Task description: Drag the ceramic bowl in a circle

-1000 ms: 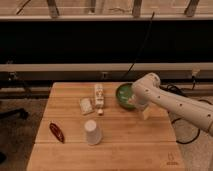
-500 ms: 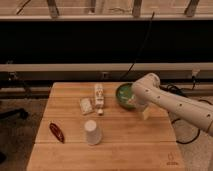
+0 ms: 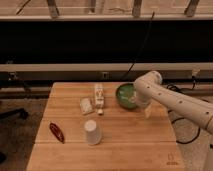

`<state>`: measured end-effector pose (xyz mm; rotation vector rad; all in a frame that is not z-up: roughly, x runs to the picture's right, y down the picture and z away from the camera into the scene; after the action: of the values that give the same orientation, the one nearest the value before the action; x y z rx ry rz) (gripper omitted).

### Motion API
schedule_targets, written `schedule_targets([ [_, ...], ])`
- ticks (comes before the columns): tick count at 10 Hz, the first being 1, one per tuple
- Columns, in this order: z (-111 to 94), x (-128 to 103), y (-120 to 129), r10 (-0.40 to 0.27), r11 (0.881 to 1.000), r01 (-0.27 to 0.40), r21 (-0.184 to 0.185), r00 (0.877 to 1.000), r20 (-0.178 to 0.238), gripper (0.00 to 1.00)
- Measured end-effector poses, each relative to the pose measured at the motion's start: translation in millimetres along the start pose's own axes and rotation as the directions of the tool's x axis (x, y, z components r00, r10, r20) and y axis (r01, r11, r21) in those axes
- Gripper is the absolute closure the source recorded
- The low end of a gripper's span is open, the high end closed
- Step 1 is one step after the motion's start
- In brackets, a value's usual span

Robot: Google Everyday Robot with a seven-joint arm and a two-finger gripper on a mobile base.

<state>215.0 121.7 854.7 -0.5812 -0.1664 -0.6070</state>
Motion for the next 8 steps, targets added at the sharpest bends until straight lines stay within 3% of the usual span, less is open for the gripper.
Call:
schedule_targets([
  [6,18.2,31.6,3.4,0.063,0.997,-0.064,-0.049,0.998,-0.011,0.20],
  [8,25.6,35.2,5.5,0.083,0.995,-0.083,-0.052,0.997,0.003,0.34],
])
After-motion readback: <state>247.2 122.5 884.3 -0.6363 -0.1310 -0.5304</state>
